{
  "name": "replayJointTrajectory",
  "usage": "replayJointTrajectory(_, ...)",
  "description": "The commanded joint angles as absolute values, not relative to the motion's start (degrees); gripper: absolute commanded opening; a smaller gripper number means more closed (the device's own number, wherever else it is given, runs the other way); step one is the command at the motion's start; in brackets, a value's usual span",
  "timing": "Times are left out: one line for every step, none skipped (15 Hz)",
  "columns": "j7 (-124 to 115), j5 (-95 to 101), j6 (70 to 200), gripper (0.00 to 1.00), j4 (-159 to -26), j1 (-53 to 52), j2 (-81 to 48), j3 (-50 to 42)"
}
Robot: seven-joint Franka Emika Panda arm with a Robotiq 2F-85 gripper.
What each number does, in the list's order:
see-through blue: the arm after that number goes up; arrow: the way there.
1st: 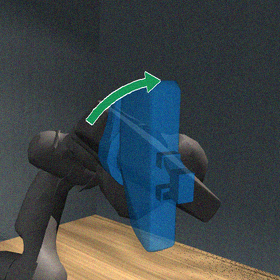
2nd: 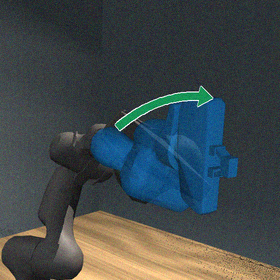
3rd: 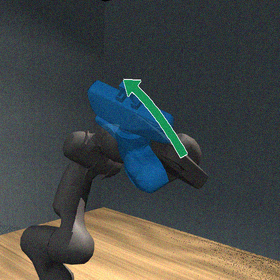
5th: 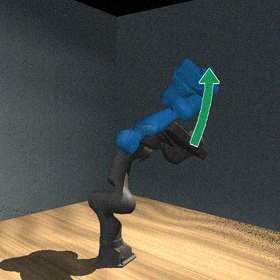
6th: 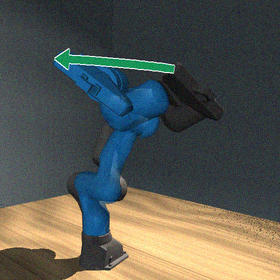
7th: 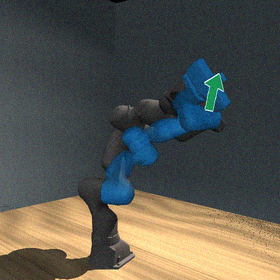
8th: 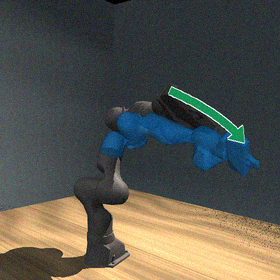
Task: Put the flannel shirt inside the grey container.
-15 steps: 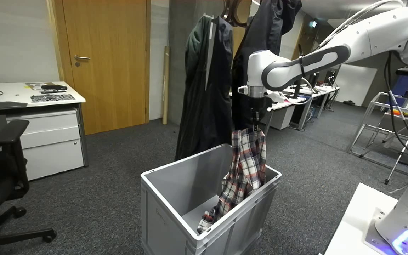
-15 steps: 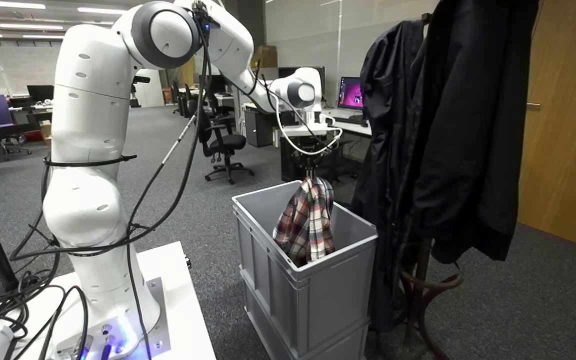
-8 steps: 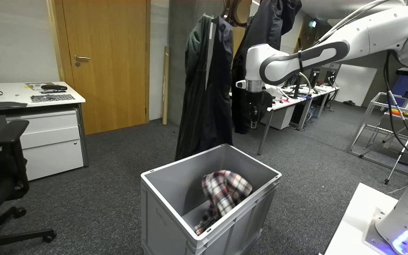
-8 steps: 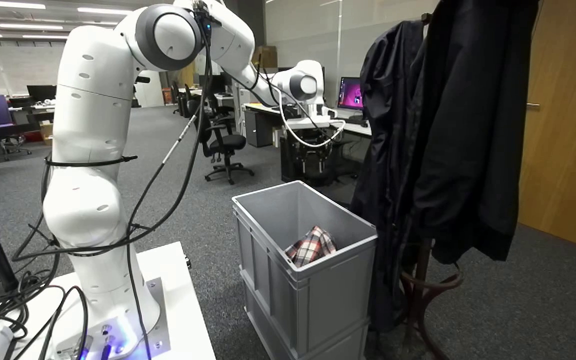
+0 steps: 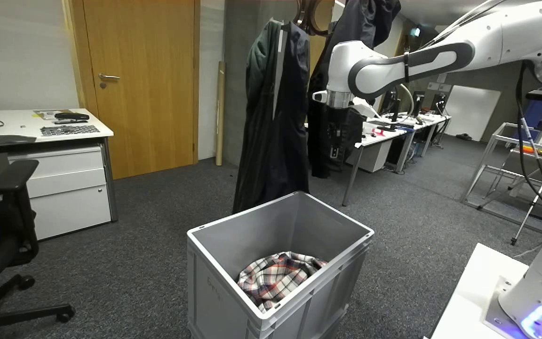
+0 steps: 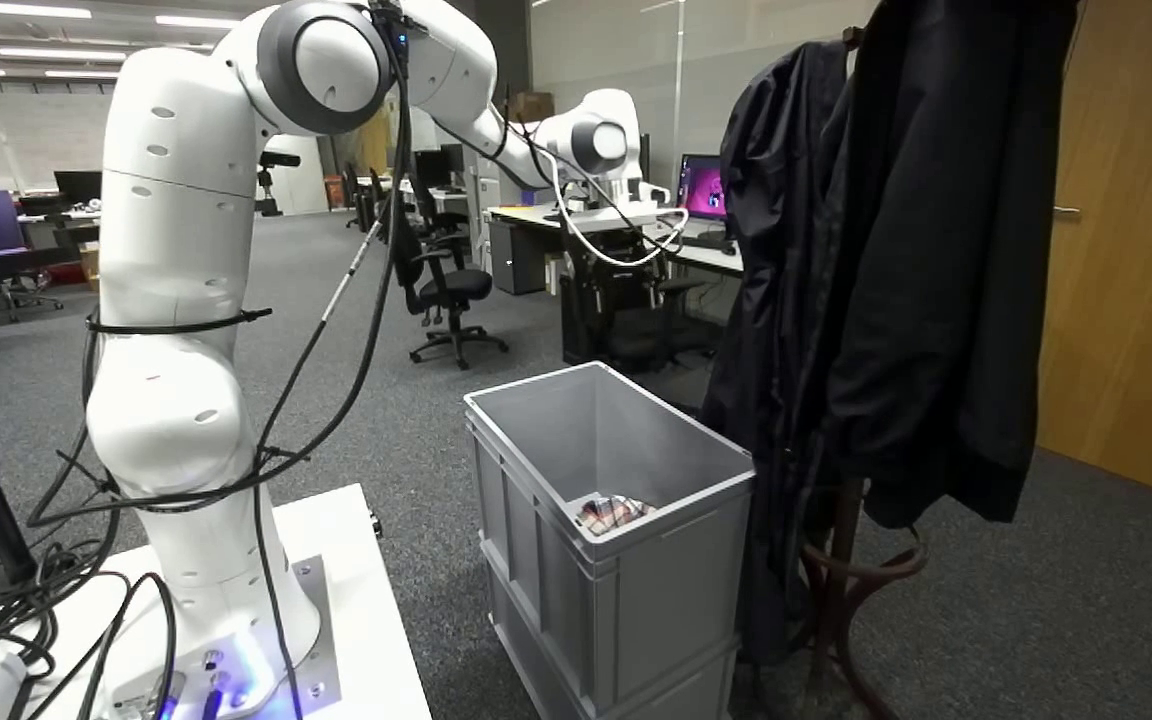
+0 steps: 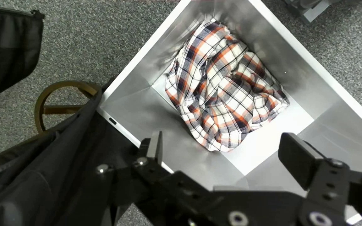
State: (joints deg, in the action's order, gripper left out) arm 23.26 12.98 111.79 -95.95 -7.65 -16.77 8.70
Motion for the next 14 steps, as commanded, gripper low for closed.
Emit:
replayJointTrajectory(24.1,12.8,112.6,1.00,-97.2,-7.7,-11.6,9.1)
replayJointTrajectory(23.7,13.2,113.4,1.00,-97.6,-7.8,-10.4,9.2)
replayJointTrajectory(23.3,13.7,114.1,1.00,-98.0,-8.0,-9.1,9.2)
replayJointTrajectory(23.0,14.1,114.7,1.00,-98.2,-8.3,-8.0,9.1)
replayJointTrajectory(22.6,14.7,115.5,1.00,-98.4,-8.5,-7.0,9.1)
replayJointTrajectory(22.4,15.1,116.1,1.00,-98.5,-8.6,-6.1,9.0)
replayJointTrajectory(22.3,15.3,116.7,1.00,-98.4,-8.7,-5.4,9.0)
replayJointTrajectory(22.1,15.7,117.5,1.00,-98.3,-8.7,-4.6,9.0)
replayJointTrajectory(21.9,16.0,118.3,1.00,-98.4,-8.8,-4.0,9.0)
replayJointTrajectory(21.6,16.4,119.0,1.00,-98.4,-8.8,-3.4,8.9)
replayJointTrajectory(21.5,16.6,119.7,1.00,-98.3,-8.7,-2.9,8.9)
replayJointTrajectory(21.3,16.7,120.4,1.00,-98.4,-8.7,-2.3,8.9)
replayJointTrajectory(21.4,16.4,120.9,1.00,-98.6,-8.6,-1.7,8.9)
replayJointTrajectory(21.4,16.1,121.2,1.00,-98.8,-8.6,-1.0,8.9)
